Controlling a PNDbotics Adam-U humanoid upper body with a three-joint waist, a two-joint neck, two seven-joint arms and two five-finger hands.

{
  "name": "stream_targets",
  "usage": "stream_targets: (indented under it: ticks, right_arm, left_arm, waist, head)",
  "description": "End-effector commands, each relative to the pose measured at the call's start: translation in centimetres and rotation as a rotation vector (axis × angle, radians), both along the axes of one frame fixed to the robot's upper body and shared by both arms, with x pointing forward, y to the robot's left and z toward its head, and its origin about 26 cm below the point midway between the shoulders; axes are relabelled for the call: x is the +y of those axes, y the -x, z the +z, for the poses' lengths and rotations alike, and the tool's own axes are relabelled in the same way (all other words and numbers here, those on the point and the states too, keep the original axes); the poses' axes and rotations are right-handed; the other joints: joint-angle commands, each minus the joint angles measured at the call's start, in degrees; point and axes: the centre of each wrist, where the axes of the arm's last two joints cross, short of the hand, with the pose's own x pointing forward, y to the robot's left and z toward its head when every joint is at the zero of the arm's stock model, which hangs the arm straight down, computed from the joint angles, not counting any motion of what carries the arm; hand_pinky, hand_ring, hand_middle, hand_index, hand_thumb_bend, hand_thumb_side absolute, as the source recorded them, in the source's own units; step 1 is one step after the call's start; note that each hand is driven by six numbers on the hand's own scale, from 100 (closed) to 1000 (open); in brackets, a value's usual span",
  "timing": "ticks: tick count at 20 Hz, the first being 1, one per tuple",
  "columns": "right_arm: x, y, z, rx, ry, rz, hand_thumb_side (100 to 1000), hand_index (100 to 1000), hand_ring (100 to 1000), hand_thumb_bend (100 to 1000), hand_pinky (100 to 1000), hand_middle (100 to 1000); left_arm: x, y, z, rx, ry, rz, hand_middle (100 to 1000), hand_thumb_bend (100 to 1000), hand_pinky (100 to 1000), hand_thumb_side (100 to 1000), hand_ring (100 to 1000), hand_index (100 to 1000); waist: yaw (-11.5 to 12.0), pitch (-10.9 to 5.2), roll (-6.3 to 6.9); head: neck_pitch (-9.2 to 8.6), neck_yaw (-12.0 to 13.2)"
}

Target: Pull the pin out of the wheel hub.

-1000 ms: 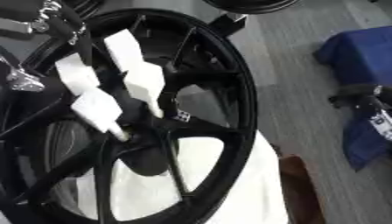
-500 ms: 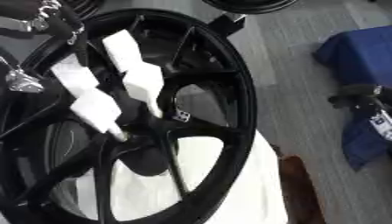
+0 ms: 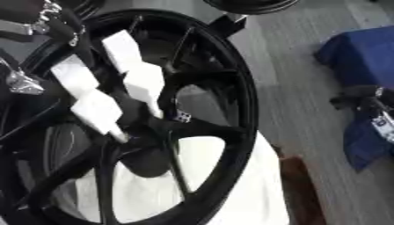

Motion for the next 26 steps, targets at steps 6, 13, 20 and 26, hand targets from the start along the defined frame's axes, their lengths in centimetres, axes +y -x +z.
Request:
stream_targets:
  ticks: [6, 13, 20, 26]
  right_arm:
    - [0.1, 0.2, 0.8, -0.028, 0.025, 0.006, 700, 757, 774, 100, 943, 587]
    - [0.1, 0.2, 0.7, -0.024, 0.025, 0.002, 702, 757, 775, 100, 943, 587]
    - [0.1, 0.2, 0.6, -0.021, 0.027, 0.0, 704, 758, 775, 100, 944, 587]
    - [0.1, 0.3, 0.6, -0.024, 0.029, 0.0, 701, 758, 775, 100, 944, 587]
  left_arm:
    - [0.4, -0.1, 0.4, -0.018, -0.254, -0.082, 620, 362, 798, 107, 723, 756]
    - [0.3, 0.1, 0.6, -0.006, -0.229, -0.087, 540, 296, 777, 115, 685, 695]
    - [0.4, 0.3, 0.9, 0.017, -0.182, -0.085, 453, 199, 742, 133, 630, 588]
    - [1.0, 1.2, 1.8, -0.022, -0.133, -0.07, 361, 176, 725, 155, 595, 469]
  waist:
    - [-0.2, -0.78, -0.37]
    - [-0.3, -0.77, -0.34]
    - [-0.2, -0.81, -0.41]
    - [-0.2, -0.79, -0.38]
  head:
    - [-0.57, 0.2]
    - [-0.59, 0.3]
    - [-0.61, 0.3]
    - [-0.24, 0.2]
